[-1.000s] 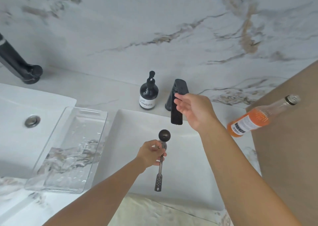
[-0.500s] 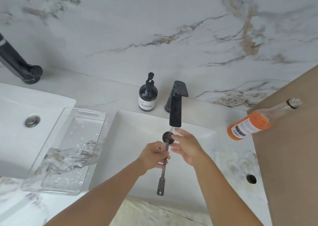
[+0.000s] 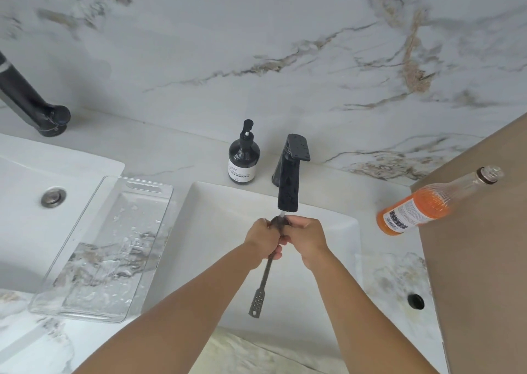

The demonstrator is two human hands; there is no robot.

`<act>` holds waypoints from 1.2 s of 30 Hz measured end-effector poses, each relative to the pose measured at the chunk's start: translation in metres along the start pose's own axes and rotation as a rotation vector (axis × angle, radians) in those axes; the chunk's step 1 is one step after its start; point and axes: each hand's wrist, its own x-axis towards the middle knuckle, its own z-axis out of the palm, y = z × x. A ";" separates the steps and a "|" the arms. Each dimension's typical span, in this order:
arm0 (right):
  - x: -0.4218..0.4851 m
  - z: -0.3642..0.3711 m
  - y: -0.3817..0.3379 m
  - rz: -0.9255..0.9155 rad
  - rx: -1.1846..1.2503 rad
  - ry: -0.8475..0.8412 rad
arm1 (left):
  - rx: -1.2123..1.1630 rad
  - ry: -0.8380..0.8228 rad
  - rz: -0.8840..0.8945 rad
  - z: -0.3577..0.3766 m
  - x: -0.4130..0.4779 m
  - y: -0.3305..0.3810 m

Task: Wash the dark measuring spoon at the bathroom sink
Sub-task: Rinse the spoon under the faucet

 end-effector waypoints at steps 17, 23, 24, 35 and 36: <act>-0.007 -0.040 -0.077 -0.366 -0.008 0.077 | -0.173 0.156 -0.041 -0.003 0.020 0.003; -0.031 -0.034 -0.108 -0.758 -0.636 0.017 | -0.397 -0.066 -0.095 0.000 0.006 0.005; -0.032 -0.033 -0.105 -0.764 -0.690 0.016 | -0.406 -0.079 -0.095 -0.001 0.004 0.002; -0.039 -0.034 -0.066 -0.768 -0.804 -0.003 | -0.497 -0.101 -0.047 -0.014 -0.018 -0.033; -0.043 -0.036 -0.061 -0.751 -0.682 0.057 | -0.488 -0.101 -0.037 -0.014 -0.022 -0.035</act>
